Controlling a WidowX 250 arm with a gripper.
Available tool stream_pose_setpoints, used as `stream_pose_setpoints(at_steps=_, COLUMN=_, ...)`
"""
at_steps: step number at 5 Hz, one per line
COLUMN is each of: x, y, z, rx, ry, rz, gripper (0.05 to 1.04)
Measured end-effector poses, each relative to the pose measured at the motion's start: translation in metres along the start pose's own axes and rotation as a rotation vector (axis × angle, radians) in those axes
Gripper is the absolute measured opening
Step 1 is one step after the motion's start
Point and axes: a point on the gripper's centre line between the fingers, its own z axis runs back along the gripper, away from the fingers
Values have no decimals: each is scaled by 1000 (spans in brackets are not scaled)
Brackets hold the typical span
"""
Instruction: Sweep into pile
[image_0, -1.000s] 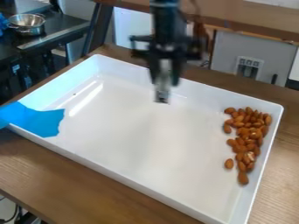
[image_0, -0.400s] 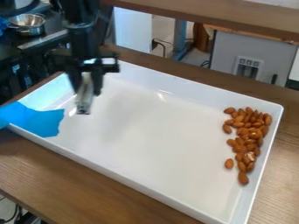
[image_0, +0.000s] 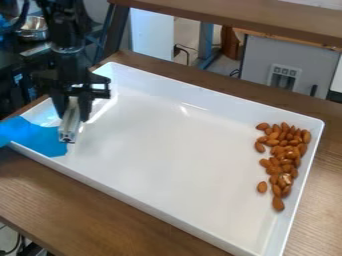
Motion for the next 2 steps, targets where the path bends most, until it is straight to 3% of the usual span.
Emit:
stream_pose_setpoints(at_steps=1, x=-5, y=5, z=-12, rx=4, ry=34, rz=45, gripper=401)
stream_pose_setpoints(at_steps=2, x=-9, y=10, z=-22, rx=54, ry=78, rz=95, gripper=478)
